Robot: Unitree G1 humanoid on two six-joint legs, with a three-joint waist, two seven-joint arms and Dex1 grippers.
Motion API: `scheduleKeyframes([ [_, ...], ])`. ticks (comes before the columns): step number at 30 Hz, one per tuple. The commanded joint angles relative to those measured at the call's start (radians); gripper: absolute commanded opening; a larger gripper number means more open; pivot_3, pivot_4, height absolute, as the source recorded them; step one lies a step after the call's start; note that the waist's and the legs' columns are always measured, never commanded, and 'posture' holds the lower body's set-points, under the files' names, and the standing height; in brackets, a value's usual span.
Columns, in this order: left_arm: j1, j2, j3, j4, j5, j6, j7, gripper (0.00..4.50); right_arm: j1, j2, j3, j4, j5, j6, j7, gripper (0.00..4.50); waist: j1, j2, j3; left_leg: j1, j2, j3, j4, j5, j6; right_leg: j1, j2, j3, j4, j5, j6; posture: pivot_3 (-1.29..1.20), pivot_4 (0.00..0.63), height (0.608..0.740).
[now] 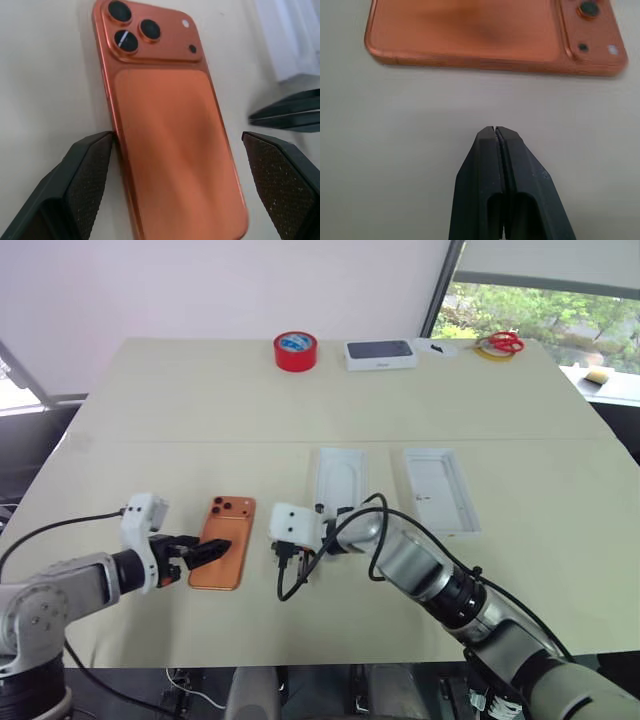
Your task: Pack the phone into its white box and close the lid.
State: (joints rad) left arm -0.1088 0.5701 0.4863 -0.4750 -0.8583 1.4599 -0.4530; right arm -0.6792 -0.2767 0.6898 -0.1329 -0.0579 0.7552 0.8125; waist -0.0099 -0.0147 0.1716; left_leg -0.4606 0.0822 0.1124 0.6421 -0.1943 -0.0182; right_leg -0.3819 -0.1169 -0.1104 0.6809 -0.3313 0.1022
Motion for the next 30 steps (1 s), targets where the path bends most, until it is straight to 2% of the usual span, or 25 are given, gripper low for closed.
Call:
scheduleKeyframes([
  [1, -0.010, -0.063, -0.054, -0.018, -0.062, 0.088, 0.013, 4.32, -0.011, 0.009, -0.009, -0.018, -0.005, 0.010, -0.003, 0.03, 0.001, 0.000, 0.000, 0.000, 0.000, 0.000, 0.000, 0.000, 0.000, 0.000, 0.000, 0.000, 0.000, 0.000, 0.000, 0.00, 0.150, 0.730],
  [6, -0.074, -0.153, -0.068, -0.019, -0.086, 0.147, 0.042, 4.32, -0.010, 0.010, -0.005, -0.004, -0.018, 0.015, -0.015, 0.03, 0.002, 0.000, -0.001, 0.001, -0.001, -0.001, 0.000, 0.000, 0.000, 0.002, 0.000, -0.001, 0.000, 0.000, 0.000, 0.00, 0.150, 0.730],
  [13, -0.114, -0.196, -0.071, 0.002, -0.103, 0.155, 0.062, 4.32, -0.004, 0.013, -0.012, -0.007, -0.022, 0.026, -0.029, 0.03, -0.002, 0.000, -0.002, 0.001, -0.001, -0.002, 0.001, 0.000, 0.000, 0.006, 0.000, -0.001, 0.000, 0.000, 0.000, 0.00, 0.150, 0.730],
  [19, -0.129, -0.185, -0.049, 0.037, -0.074, 0.154, 0.075, 4.32, 0.001, 0.007, -0.020, -0.010, -0.020, 0.035, -0.034, 0.03, -0.001, 0.000, -0.002, 0.001, -0.001, -0.002, 0.001, 0.000, 0.000, 0.006, 0.000, -0.001, 0.000, 0.000, 0.000, 0.00, 0.150, 0.730],
  [27, -0.164, -0.166, 0.084, 0.125, -0.045, 0.138, 0.107, 4.32, 0.006, 0.002, -0.023, -0.012, -0.017, 0.036, -0.036, 0.03, -0.005, 0.000, -0.002, 0.001, 0.000, -0.002, 0.000, 0.000, 0.000, 0.005, 0.001, -0.001, 0.000, 0.000, 0.000, 0.00, 0.150, 0.730],
  [30, -0.156, -0.159, 0.099, 0.125, -0.051, 0.137, 0.108, 4.32, 0.008, 0.001, -0.024, -0.013, -0.016, 0.035, -0.036, 0.03, -0.006, 0.000, -0.002, 0.001, 0.000, -0.002, 0.000, 0.000, 0.000, 0.005, 0.001, -0.001, 0.000, 0.000, 0.000, 0.00, 0.150, 0.730],
])
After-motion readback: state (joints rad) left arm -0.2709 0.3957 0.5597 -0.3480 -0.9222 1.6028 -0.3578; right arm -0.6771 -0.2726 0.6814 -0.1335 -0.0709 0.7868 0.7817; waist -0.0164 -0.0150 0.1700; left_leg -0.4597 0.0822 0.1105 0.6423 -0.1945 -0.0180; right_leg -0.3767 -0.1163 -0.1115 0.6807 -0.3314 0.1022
